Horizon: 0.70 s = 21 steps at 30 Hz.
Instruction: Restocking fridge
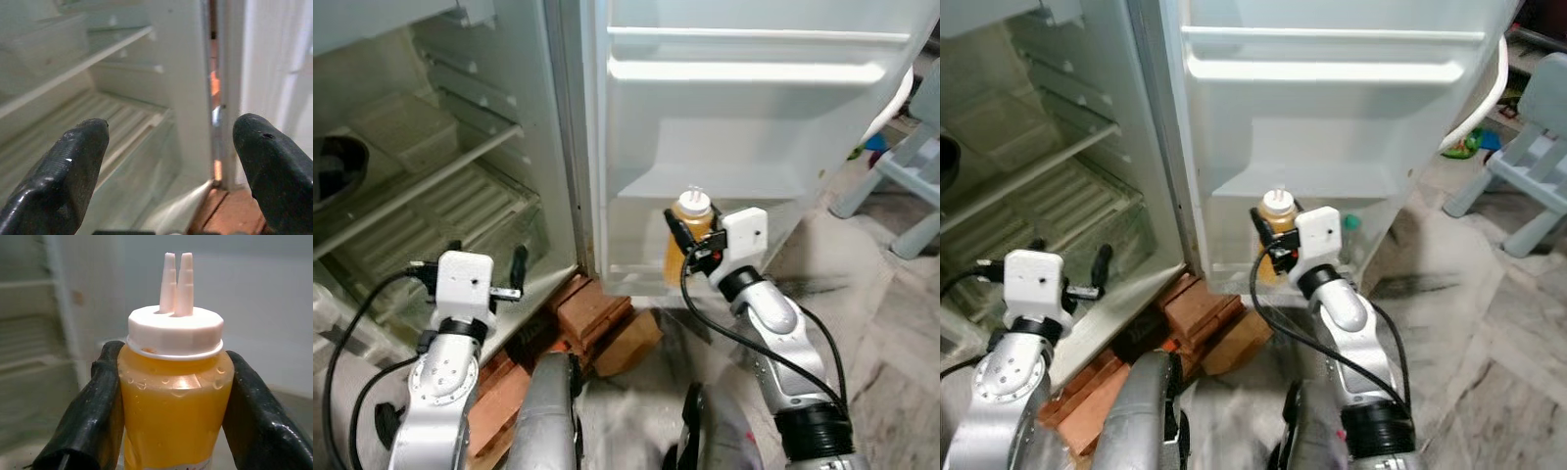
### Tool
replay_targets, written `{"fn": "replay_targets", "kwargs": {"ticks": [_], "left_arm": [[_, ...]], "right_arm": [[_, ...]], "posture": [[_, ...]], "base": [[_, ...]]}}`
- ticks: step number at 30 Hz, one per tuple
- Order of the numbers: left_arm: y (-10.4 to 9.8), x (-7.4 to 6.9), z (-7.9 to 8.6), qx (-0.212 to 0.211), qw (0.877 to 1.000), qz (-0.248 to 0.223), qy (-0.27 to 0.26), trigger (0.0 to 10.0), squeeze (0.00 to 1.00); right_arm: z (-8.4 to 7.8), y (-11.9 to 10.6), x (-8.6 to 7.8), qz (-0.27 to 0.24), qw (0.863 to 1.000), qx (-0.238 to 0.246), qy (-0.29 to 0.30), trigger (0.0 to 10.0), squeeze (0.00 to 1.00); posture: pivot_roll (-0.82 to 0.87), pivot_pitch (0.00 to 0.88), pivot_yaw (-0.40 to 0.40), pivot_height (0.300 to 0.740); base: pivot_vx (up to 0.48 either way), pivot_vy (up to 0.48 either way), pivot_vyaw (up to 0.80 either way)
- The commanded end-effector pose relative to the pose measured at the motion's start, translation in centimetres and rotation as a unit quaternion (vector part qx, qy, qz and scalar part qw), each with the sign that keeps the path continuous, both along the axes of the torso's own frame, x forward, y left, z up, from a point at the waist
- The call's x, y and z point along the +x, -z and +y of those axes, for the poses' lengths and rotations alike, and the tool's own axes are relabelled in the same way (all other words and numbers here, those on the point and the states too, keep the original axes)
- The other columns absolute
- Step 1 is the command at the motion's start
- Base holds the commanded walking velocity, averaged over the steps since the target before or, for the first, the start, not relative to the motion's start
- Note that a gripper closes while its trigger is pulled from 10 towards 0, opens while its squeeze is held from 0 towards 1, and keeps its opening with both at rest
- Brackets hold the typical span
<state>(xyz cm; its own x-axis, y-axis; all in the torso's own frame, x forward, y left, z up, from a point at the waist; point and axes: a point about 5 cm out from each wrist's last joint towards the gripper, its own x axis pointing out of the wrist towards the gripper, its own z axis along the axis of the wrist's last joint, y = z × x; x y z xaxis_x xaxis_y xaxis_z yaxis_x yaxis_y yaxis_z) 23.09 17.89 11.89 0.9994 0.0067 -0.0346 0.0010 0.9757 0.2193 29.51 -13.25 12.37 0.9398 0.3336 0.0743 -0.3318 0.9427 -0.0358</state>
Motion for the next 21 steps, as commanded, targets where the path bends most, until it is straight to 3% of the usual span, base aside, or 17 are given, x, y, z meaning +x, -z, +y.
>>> {"fn": "replay_targets", "kwargs": {"ticks": [1,10,21], "left_arm": [[-0.4,-0.4,0.0,0.003,1.0,-0.001,-0.001,10.0,0.0],[-1.1,-1.0,-0.3,-0.001,1.0,0.0,0.006,10.0,0.0],[-3.2,-0.9,-0.3,-0.006,1.0,-0.011,0.028,10.0,0.0]], "right_arm": [[-0.5,-0.7,0.5,-0.018,1.0,-0.008,0.015,10.0,0.0],[-0.5,-0.5,1.1,-0.019,1.0,-0.021,0.01,10.0,0.0],[-1.7,-1.5,2.8,-0.038,0.998,-0.031,0.034,10.0,0.0]], "posture": [[0.17,0.12,-0.052,0.61],[0.18,0.175,-0.041,0.561],[0.21,0.224,-0.002,0.561]], "base": [[0.0,0.0,0.0],[0.0,0.0,0.0],[0.0,0.0,0.0]]}}
